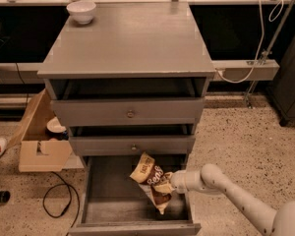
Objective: Pick brown chip bag from bottom drawer and place on counter
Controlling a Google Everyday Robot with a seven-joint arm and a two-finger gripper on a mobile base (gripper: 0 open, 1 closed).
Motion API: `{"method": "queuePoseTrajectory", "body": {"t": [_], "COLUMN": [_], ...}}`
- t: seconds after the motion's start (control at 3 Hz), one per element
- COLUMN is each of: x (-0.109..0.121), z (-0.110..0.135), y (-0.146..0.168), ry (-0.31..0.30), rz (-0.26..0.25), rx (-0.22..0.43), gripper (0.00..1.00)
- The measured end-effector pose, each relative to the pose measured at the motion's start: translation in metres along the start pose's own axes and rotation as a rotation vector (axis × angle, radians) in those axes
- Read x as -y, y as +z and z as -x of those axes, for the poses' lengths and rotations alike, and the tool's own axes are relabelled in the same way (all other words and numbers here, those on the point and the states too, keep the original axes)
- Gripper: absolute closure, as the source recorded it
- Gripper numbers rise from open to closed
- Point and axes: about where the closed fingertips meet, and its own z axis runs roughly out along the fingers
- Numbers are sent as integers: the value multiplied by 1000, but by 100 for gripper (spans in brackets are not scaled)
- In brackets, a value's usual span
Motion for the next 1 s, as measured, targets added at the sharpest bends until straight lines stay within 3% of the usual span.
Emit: {"method": "queuePoseTrajectory", "body": {"t": [0.33,0.67,1.0], "x": [0,-15,-50], "z": [0,27,83], "y": [0,-8,-37], "ry": [1,-72,-221], "rz": [0,32,91], "rx": [0,32,88], "gripper": [100,100,100]}}
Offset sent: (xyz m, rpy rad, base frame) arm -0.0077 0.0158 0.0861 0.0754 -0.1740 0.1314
